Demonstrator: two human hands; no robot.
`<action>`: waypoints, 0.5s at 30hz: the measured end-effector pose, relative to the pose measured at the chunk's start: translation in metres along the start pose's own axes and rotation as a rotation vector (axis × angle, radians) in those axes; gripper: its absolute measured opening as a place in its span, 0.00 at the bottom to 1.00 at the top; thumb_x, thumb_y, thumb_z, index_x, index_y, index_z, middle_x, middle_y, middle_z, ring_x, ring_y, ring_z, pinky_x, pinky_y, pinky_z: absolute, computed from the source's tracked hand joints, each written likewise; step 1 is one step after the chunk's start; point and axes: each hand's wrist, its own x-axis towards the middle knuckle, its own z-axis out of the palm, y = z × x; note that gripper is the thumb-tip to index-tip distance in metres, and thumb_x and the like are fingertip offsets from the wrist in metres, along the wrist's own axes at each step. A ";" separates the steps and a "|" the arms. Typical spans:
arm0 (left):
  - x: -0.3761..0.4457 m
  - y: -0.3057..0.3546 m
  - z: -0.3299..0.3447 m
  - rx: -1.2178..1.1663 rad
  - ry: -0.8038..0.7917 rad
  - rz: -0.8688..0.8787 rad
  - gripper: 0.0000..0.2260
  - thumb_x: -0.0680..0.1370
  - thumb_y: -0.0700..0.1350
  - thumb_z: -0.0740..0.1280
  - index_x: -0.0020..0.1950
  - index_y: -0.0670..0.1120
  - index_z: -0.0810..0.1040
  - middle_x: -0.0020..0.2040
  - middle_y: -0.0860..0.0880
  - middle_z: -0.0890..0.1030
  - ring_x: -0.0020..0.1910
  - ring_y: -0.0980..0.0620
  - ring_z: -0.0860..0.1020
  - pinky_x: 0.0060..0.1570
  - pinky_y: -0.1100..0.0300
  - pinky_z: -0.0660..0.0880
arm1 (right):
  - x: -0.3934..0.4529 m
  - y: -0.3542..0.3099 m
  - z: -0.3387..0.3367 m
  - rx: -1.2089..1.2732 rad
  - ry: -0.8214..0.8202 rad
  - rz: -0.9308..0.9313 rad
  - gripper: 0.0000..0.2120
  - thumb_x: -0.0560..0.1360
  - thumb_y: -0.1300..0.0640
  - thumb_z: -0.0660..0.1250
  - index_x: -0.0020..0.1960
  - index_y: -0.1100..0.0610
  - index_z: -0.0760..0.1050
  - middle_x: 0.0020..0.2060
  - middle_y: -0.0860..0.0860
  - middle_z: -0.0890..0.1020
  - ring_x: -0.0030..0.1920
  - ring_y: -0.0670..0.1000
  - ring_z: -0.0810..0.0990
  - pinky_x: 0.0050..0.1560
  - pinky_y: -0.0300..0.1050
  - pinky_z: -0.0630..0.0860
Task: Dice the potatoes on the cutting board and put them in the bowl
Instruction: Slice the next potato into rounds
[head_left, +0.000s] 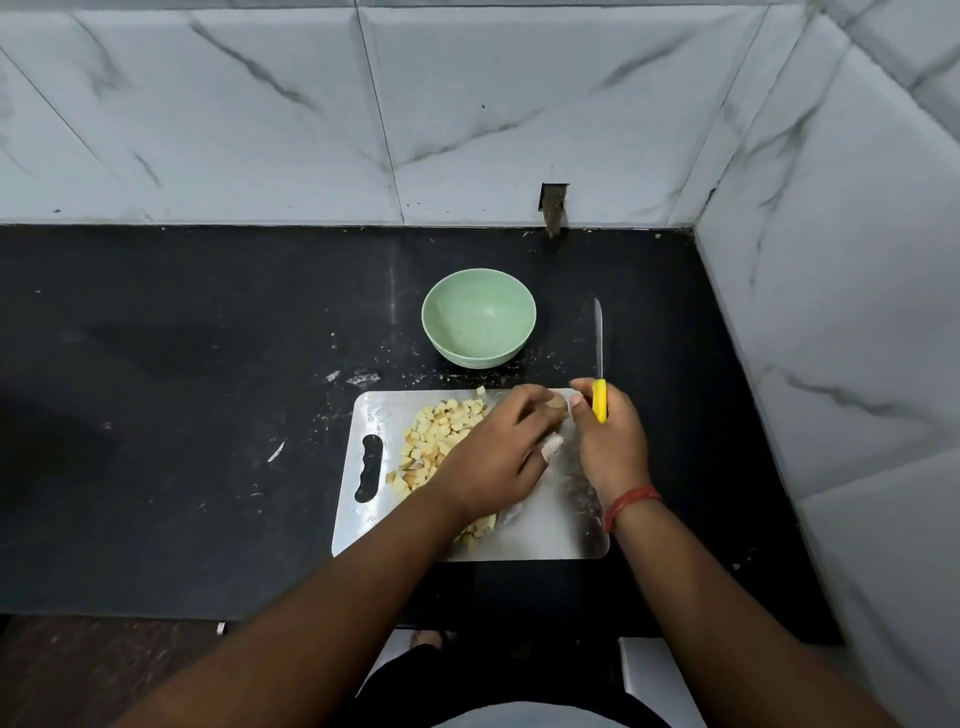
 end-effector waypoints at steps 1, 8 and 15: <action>-0.003 0.002 0.001 -0.008 0.007 0.012 0.15 0.82 0.44 0.61 0.66 0.40 0.77 0.66 0.41 0.72 0.65 0.48 0.72 0.66 0.62 0.69 | 0.003 0.001 0.002 0.011 -0.032 0.004 0.09 0.78 0.54 0.64 0.51 0.41 0.78 0.54 0.47 0.80 0.54 0.46 0.80 0.57 0.49 0.78; -0.008 -0.035 -0.004 0.419 -0.145 -0.341 0.27 0.85 0.56 0.50 0.77 0.41 0.69 0.77 0.39 0.67 0.77 0.40 0.63 0.79 0.47 0.58 | 0.005 0.006 0.005 -0.163 -0.152 -0.011 0.11 0.78 0.64 0.62 0.54 0.54 0.80 0.53 0.49 0.77 0.52 0.49 0.78 0.46 0.36 0.71; -0.021 -0.044 -0.014 0.579 -0.185 -0.273 0.28 0.81 0.55 0.48 0.65 0.40 0.81 0.66 0.41 0.79 0.68 0.42 0.75 0.79 0.50 0.55 | 0.006 0.008 0.006 -0.145 -0.143 -0.001 0.10 0.78 0.63 0.62 0.53 0.54 0.79 0.54 0.49 0.77 0.52 0.48 0.77 0.49 0.38 0.71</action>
